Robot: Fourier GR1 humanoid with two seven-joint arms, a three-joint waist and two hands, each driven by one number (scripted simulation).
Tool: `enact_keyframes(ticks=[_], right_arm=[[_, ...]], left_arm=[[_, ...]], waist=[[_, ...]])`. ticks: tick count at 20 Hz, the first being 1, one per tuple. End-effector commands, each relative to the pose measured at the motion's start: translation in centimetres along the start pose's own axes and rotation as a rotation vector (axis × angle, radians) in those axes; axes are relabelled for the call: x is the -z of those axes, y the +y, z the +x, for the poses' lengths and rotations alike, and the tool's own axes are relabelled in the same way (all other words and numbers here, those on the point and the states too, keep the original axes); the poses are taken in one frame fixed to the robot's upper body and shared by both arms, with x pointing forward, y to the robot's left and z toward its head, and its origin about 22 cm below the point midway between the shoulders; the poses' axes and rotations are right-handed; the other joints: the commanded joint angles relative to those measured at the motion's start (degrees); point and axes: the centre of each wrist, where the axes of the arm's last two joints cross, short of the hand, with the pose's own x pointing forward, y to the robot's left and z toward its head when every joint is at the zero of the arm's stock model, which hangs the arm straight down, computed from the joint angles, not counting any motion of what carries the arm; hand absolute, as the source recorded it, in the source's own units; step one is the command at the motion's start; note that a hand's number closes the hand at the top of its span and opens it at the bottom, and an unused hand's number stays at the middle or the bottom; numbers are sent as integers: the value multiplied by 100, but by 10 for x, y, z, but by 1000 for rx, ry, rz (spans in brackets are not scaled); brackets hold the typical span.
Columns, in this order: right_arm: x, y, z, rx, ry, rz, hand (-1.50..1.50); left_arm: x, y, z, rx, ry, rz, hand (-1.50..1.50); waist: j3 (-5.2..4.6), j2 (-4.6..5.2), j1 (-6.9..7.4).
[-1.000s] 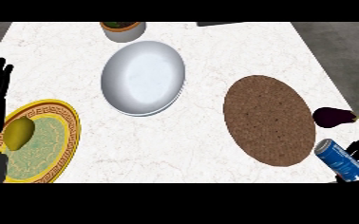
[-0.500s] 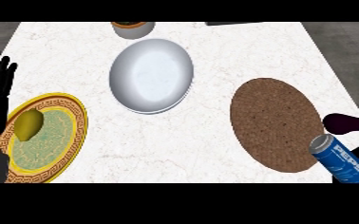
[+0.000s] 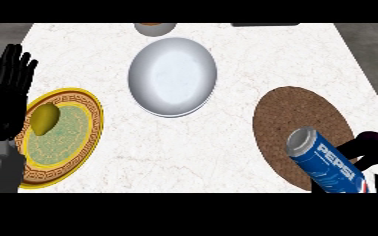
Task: Pick the can from the placemat and place it in the bowl
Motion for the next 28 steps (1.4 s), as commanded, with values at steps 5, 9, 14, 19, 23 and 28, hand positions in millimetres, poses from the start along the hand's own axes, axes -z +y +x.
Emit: enact_keyframes(ticks=[5, 9, 14, 19, 23, 28], right_arm=[[-24, -32, 82, 155, -26, -40, 150], [-16, -25, 129, 107, -20, -17, 150], [23, 0, 172, 71, 1, 80, 150], [50, 24, 212, 85, 32, 118, 150], [64, 57, 225, 60, 47, 176, 150], [83, 91, 233, -11, 111, 147, 150]], left_arm=[[13, -15, 3, -12, -11, -49, 0], [18, -18, 7, -14, -3, -55, 0], [24, -35, 12, -29, -26, -70, 0], [24, -30, 7, -29, -41, -90, 0], [25, -25, 15, -41, -26, -76, 0], [20, -34, 3, -31, -24, -83, 0]], waist=[[9, 54, 248], [21, 52, 303], [33, 94, 391], [35, 114, 517], [47, 97, 490], [47, 108, 463]])
